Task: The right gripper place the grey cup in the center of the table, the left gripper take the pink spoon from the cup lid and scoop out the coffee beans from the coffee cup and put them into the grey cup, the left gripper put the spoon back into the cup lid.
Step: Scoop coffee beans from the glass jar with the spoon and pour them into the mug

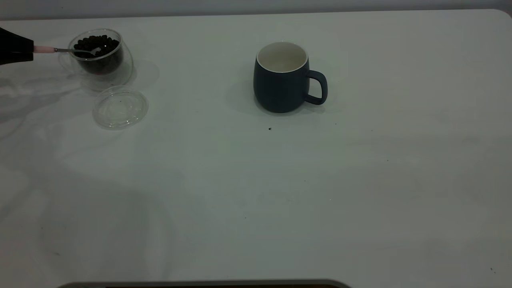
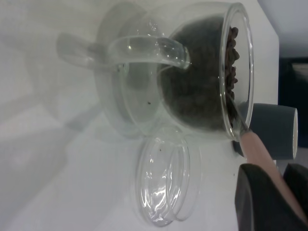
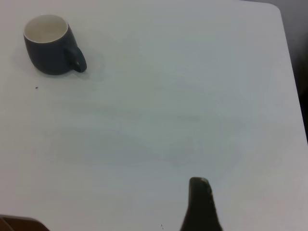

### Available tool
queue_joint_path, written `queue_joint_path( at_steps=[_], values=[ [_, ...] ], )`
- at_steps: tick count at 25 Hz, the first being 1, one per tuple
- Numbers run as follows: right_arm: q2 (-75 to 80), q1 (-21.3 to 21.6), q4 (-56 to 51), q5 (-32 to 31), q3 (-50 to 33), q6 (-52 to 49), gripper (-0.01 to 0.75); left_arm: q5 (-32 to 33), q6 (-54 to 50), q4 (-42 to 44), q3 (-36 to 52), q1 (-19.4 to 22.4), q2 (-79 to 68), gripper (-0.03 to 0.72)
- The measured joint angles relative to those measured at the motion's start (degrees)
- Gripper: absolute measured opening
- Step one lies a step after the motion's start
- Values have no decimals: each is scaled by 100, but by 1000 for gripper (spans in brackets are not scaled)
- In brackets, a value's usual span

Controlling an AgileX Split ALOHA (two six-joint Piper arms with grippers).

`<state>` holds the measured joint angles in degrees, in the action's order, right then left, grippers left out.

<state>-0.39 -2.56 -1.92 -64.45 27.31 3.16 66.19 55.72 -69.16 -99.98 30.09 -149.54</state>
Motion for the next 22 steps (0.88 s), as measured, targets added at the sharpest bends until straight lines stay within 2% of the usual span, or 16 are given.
queue_joint_path(
  at_steps=[22],
  values=[
    [0,0,0,0,0,0,590,0,-96,-135,0,36,-1,134]
  ],
)
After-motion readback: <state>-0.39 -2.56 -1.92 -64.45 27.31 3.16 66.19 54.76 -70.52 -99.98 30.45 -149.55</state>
